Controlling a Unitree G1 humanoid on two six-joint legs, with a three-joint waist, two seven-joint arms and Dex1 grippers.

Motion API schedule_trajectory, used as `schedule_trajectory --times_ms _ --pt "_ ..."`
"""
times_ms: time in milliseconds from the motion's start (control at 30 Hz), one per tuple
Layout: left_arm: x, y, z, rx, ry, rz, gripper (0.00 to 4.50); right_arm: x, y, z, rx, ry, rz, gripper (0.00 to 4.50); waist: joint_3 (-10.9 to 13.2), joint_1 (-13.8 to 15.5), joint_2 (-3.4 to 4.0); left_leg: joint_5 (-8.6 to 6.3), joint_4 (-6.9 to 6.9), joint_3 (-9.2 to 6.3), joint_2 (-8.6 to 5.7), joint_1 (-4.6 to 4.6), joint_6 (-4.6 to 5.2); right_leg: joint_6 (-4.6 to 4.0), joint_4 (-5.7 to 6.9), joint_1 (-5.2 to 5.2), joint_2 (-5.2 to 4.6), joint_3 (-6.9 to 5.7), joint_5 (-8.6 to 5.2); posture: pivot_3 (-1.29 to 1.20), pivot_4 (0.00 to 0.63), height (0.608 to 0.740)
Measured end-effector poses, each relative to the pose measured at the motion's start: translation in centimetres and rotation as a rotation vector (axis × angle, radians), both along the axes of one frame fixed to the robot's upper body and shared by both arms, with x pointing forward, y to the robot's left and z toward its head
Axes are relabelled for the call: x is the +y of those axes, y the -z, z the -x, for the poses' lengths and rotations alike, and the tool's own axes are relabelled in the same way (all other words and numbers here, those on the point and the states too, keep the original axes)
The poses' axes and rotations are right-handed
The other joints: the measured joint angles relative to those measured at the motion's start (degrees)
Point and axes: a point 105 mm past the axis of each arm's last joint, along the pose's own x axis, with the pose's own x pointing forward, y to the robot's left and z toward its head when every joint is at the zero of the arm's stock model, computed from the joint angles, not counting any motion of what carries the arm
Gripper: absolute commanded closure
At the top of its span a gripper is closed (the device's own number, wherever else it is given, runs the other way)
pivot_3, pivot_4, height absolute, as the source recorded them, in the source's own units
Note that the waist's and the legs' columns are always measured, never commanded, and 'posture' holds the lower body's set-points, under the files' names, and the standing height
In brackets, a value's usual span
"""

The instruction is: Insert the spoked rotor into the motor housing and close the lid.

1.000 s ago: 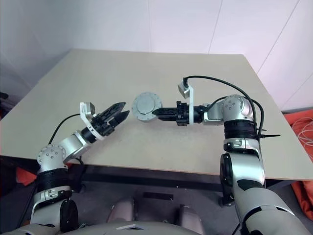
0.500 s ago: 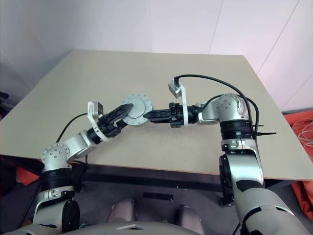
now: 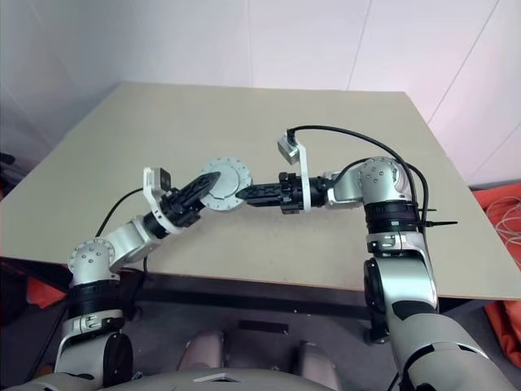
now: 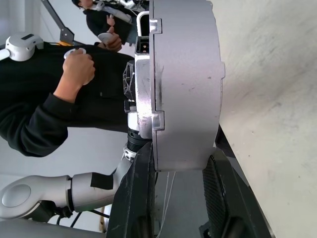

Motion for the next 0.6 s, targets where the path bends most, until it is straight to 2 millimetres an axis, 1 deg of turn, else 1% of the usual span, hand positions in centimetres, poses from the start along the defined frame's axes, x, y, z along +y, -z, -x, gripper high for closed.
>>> schedule_trajectory --times_ms 233,400,600 --pt "0.13 -0.04 0.05 -0.002 0.003 -0.008 2.38 0.29 0.16 0.11 -0.004 0.010 -0.019 3.39 0.0 0.0 0.00 0.00 0.01 0.00 -0.01 -0.01 0.00 0.10 0.00 0.01 -0.01 0.00 0.06 0.00 0.000 0.740" --pt "0.32 0.35 0.32 0.008 -0.005 -0.007 2.38 0.55 0.52 0.21 0.008 0.012 -0.024 3.39 0.0 0.0 0.00 0.00 0.01 0.00 0.00 0.00 0.00 0.11 0.00 0.00 0.00 0.00 0.06 0.00 0.000 0.740" --pt "0.38 0.25 0.38 -0.002 -0.010 -0.003 2.38 0.64 0.46 0.34 -0.007 0.014 -0.027 3.39 0.0 0.0 0.00 0.00 0.03 -0.01 -0.01 -0.01 0.00 0.13 0.00 0.02 -0.01 0.01 0.08 0.00 0.000 0.740"
